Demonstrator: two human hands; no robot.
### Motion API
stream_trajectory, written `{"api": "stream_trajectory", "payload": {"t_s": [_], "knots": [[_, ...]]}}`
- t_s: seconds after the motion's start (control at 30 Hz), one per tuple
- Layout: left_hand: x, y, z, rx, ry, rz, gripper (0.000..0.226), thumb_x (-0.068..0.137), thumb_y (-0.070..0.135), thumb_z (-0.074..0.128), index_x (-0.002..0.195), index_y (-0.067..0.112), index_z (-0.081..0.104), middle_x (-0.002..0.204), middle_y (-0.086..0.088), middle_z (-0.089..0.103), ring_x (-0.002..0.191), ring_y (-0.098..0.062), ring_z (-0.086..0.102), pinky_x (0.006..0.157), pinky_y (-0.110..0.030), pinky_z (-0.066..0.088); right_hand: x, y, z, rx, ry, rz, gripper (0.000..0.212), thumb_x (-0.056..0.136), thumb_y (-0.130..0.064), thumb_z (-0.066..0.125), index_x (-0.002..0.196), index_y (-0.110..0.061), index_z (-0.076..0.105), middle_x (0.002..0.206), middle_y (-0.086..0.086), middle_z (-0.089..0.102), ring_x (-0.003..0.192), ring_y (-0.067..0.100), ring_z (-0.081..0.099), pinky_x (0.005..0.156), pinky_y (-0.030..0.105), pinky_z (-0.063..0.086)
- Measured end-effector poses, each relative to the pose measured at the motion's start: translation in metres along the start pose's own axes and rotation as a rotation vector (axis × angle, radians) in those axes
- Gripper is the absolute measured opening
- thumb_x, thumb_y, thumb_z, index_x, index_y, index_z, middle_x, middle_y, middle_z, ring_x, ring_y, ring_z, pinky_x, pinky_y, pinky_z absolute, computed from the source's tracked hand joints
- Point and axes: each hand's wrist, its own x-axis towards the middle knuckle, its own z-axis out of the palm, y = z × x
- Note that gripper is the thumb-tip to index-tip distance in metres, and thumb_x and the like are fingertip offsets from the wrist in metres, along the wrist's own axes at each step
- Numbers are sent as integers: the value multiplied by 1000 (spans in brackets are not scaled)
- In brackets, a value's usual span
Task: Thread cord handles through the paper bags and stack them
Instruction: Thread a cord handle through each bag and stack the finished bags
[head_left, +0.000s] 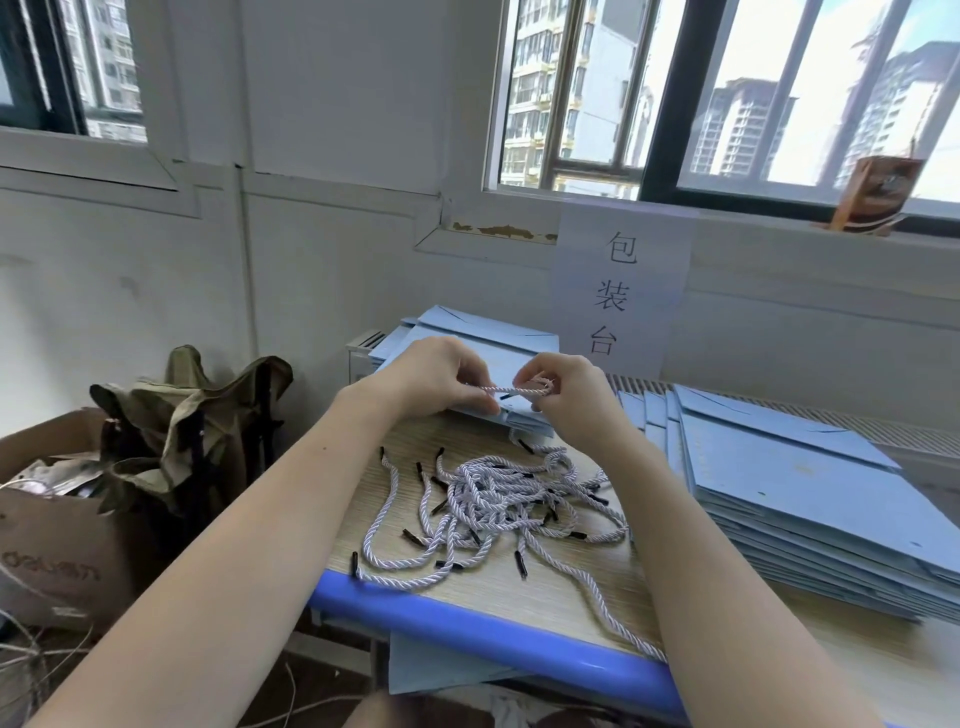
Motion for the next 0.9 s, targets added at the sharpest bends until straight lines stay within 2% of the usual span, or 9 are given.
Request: {"api": "stream_trajectory", "payload": {"t_s": [0.07,0.17,0.23,0.37,0.5,0.57,0.7,0.8,0.9], "knots": [[0,1,0,16,4,8,14,75,37,84,81,24,80,68,10,67,63,1,52,60,-22,36,0,0,2,-20,-12,-3,28,90,5,57,91,-18,71,86,2,65,82,25,64,60,21,45],[-1,3,-1,27,17,27,15,77,38,83,77,23,79,60,12,61,61,1,49,59,-23,35,2,2,4,-113,-30,-30,29,90,10,53,99,-14,68,100,2,59,87,18,54,61,8,34],[-1,4,-1,37,23,36,16,77,38,82,75,23,78,58,13,59,61,0,49,60,-25,36,3,4,5,-160,-43,-32,29,91,11,52,103,-11,64,103,1,51,91,17,50,63,7,31],[0,3,0,34,31,40,17,78,38,81,73,22,77,57,12,61,60,-3,49,60,-26,36,3,3,6,-256,-88,-52,34,89,15,48,106,-12,58,108,2,45,98,22,49,76,24,37],[1,2,1,26,29,37,25,82,41,77,75,17,75,67,-6,64,63,-14,48,63,-31,37,2,3,4,-306,-63,-38,37,86,16,46,108,-11,55,106,2,40,93,24,46,69,27,33],[1,2,1,30,31,38,27,83,43,76,75,17,74,67,-8,62,62,-13,46,62,-32,35,2,2,3,-281,-39,-38,37,85,16,43,103,-14,51,104,4,44,93,26,48,69,30,34],[1,2,2,18,24,34,23,81,43,78,77,20,77,71,-1,70,74,-21,60,68,-36,44,2,1,4,-183,6,-24,34,87,13,41,98,-19,47,104,15,64,98,30,61,75,38,52],[2,2,3,11,33,44,23,80,43,79,77,20,77,69,-1,68,64,-13,51,64,-31,39,2,3,3,-123,21,-15,25,94,3,53,102,-18,62,102,10,70,92,21,66,76,28,52],[2,1,3,16,39,52,23,81,43,78,75,20,76,66,-1,66,60,-7,46,62,-30,37,2,4,1,-97,36,-38,19,92,-3,65,104,-16,73,91,0,67,81,10,63,66,6,40]]}}
